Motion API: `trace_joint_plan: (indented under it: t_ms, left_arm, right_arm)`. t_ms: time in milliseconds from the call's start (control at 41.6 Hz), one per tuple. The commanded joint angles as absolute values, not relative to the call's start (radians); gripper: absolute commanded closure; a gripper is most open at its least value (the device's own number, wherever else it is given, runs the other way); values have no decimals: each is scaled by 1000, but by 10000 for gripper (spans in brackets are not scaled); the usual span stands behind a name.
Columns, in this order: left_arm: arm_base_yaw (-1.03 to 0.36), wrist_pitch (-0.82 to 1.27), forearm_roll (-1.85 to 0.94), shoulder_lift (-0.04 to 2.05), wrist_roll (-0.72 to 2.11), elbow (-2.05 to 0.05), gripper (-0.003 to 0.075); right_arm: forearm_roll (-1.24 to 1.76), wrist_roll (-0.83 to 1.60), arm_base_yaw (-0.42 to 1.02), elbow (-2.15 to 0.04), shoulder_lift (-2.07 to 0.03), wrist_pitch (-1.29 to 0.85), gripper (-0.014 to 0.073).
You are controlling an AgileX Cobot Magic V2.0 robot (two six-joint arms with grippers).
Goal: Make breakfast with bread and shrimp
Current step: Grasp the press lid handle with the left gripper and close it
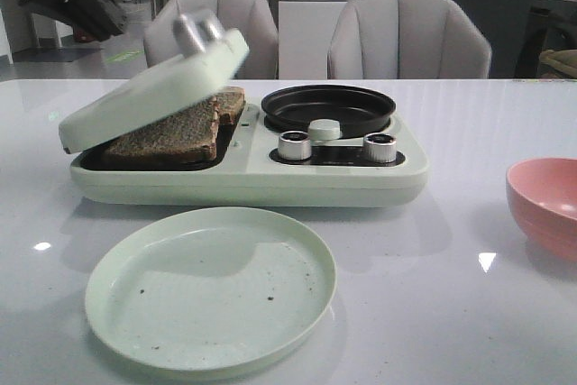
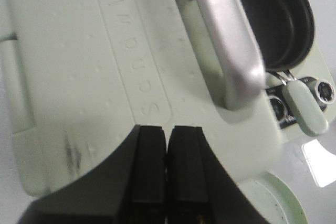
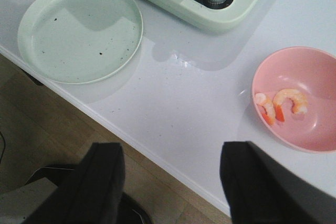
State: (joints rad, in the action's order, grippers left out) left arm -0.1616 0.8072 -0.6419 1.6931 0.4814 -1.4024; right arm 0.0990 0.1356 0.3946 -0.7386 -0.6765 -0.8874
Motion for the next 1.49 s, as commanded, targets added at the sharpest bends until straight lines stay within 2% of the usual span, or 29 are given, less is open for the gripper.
trace_joint_plan:
  t_ms: [0, 433, 601, 865, 1057, 1466]
  left_arm:
    - [-234, 739, -663, 1588, 497, -1376, 612]
    - [-590, 626, -574, 1312, 528, -1115, 612]
    - [-686, 554, -474, 1189, 380, -996, 612]
    - [-702, 527, -222, 975, 91, -838, 612]
    - [-702, 525, -217, 861, 87, -788, 612]
    - [-702, 516, -209, 857, 87, -787, 612]
  right_arm:
    - [100, 139, 389, -763, -672, -824, 85]
    - [100, 139, 389, -763, -672, -824, 85]
    - [100, 139, 389, -763, -672, -824, 85]
    - [99, 140, 389, -763, -672, -817, 85]
    - [99, 140, 389, -763, -672, -817, 85]
    - [98, 139, 388, -763, -693, -796, 85]
